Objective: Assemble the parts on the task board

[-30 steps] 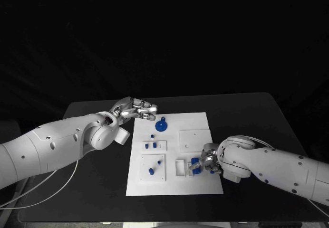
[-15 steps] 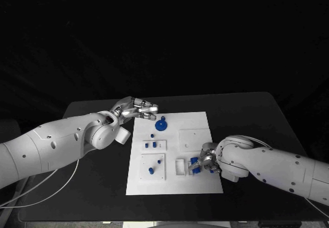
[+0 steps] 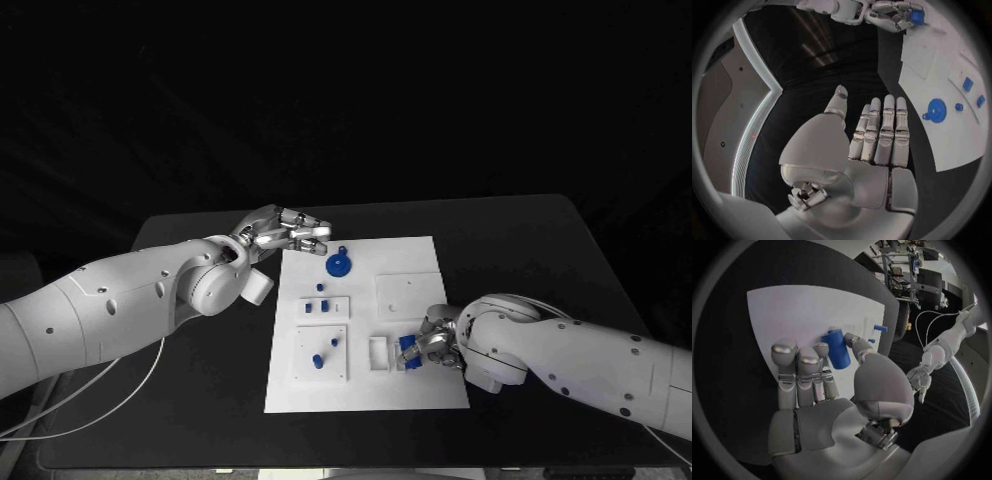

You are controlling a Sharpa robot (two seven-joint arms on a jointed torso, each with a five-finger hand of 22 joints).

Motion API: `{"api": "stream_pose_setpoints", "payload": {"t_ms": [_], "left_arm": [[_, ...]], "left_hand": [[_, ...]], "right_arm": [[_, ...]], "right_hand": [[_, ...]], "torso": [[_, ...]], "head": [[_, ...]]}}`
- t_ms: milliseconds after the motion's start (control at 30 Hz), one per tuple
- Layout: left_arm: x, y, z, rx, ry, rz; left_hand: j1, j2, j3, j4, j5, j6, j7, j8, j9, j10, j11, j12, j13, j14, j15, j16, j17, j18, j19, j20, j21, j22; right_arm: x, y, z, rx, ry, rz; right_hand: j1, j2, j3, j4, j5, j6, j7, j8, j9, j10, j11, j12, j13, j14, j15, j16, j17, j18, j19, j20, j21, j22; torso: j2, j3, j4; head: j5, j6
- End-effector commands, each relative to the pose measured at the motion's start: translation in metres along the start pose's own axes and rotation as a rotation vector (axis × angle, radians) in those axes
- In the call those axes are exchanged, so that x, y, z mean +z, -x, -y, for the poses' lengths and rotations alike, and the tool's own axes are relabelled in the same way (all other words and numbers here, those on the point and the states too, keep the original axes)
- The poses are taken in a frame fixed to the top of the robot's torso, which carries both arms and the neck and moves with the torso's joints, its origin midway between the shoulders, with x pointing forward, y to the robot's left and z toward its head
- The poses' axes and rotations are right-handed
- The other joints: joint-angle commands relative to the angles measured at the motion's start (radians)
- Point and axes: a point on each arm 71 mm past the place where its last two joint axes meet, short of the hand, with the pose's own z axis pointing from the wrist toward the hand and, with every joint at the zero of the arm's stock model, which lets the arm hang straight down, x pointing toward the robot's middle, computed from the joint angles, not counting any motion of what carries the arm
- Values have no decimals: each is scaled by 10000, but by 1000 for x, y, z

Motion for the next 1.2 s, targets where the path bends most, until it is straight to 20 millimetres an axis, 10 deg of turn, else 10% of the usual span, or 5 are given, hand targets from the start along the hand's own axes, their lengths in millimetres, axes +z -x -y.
{"api": "stream_pose_setpoints", "payload": {"t_ms": [33,567,1200], "left_arm": [[0,-2,1,-55,-34,-157],[0,-1,0,-19,14,-160],[1,-3,0,-16,36,-218]], "left_hand": [[55,53,10,10,62,-54,42,37,8,-43,-23,-16,10,-45,20,-34,0,22,-32,36,-21,-15],[60,49,11,10,77,-43,41,38,8,-40,-25,-17,9,-38,19,-34,4,21,-29,33,-18,-16],[68,51,18,20,72,-44,41,36,7,-42,-24,-16,10,-44,19,-36,5,21,-28,33,-17,-17]], "right_arm": [[0,-8,7,368,-181,-263],[-22,7,1,612,130,-467],[-21,3,-30,9,561,-1015]], "right_hand": [[141,430,1255,-1390,-258,100,9,41,-6339,70,-53,51,-4,23,-22,22,-8,-22,112,-8,50,952],[93,580,408,-902,-1337,384,-113,39,-6372,80,-73,4,-72,23,-27,-15,-65,-53,108,-10,-14,934],[48,642,-27,-499,-1446,568,-199,40,-6411,26,-99,-161,-216,13,-47,-83,-86,-102,95,-38,-137,919]], "torso": [[-2,2,0],[-2,-11,-4],[9,-20,20]], "head": [[-2,15],[-4,29],[28,-1]]}}
